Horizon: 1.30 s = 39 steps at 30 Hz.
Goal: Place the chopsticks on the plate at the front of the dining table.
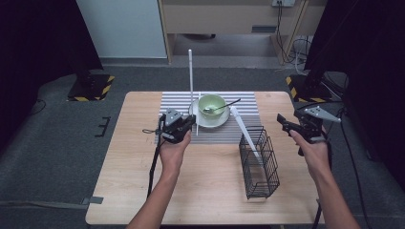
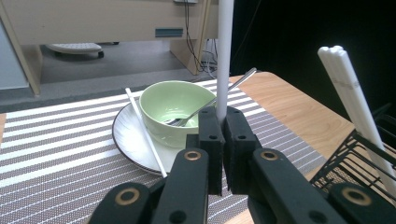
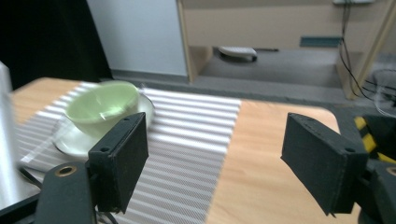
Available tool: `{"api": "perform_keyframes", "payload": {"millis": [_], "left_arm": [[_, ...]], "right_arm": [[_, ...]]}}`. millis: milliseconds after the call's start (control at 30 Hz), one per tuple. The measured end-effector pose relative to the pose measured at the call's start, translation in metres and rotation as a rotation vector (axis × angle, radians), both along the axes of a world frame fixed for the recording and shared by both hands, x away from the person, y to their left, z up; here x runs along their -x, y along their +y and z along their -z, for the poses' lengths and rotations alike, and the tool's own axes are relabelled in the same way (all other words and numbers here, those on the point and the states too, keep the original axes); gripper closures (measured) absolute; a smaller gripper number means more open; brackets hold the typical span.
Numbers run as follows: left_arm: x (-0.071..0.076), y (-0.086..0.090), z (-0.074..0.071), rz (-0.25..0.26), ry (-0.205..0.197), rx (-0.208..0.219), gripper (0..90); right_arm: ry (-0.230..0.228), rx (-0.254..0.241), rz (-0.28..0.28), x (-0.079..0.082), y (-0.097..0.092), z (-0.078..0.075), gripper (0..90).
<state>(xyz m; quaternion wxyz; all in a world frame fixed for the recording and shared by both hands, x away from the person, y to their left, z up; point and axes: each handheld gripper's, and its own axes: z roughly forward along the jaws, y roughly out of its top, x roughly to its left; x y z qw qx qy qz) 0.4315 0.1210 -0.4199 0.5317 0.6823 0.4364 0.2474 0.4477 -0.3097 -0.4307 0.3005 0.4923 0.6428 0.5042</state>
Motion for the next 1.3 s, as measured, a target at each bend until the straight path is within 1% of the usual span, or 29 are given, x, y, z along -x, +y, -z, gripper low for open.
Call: {"api": "perform_keyframes", "payload": {"millis": [67,100,167,267,300,333,367,500,633,733,767,833,933,1067,1200,1300], "left_arm": [[0.000,0.000,0.000,-0.008,-0.002,-0.003,86.9],[-0.001,0.000,0.000,-0.012,-0.001,-0.001,86.8],[-0.001,0.000,0.000,-0.020,0.000,0.000,86.9],[-0.001,-0.001,0.001,-0.027,-0.001,-0.004,86.8],[-0.002,-0.002,0.001,-0.028,0.001,-0.007,86.8],[-0.002,-0.002,0.001,-0.028,0.001,-0.007,86.8],[-0.002,-0.002,0.002,-0.029,0.002,-0.008,86.8],[-0.002,-0.003,0.003,-0.027,0.006,-0.011,86.8],[-0.003,-0.004,0.004,-0.021,0.012,-0.016,86.8],[-0.003,-0.004,0.004,-0.016,0.014,-0.017,86.8],[-0.003,-0.004,0.005,-0.016,0.016,-0.016,86.8],[-0.004,-0.004,0.006,-0.018,0.020,-0.016,86.8],[-0.004,-0.004,0.008,-0.017,0.027,-0.021,86.8],[-0.005,-0.006,0.010,-0.018,0.034,-0.022,86.8],[-0.007,-0.007,0.013,-0.027,0.048,-0.035,86.8],[-0.008,-0.008,0.015,-0.034,0.054,-0.039,86.8]], "right_arm": [[0.014,0.015,0.009,0.001,-0.002,0.011,22.6],[0.025,0.032,0.023,0.002,-0.005,0.020,22.6],[0.031,0.033,0.028,0.002,-0.006,0.023,22.4],[0.046,0.052,0.044,0.003,-0.008,0.035,22.3],[0.052,0.050,0.049,0.004,-0.008,0.038,22.3],[0.065,0.055,0.053,0.004,-0.009,0.046,21.8],[0.065,0.055,0.053,0.004,-0.009,0.046,21.8],[0.093,0.076,0.057,0.005,-0.006,0.055,20.9],[0.119,0.070,0.062,0.005,-0.003,0.063,19.6],[0.144,0.091,0.055,0.006,-0.001,0.069,18.8],[0.146,0.094,0.057,0.007,0.000,0.072,18.8],[0.166,0.094,0.054,0.008,0.000,0.079,18.9],[0.193,0.107,0.053,0.009,0.002,0.088,18.8],[0.209,0.132,0.061,0.011,0.005,0.096,18.8],[0.234,0.136,0.061,0.012,0.006,0.102,17.8],[0.238,0.136,0.065,0.013,0.006,0.105,17.8]]}}
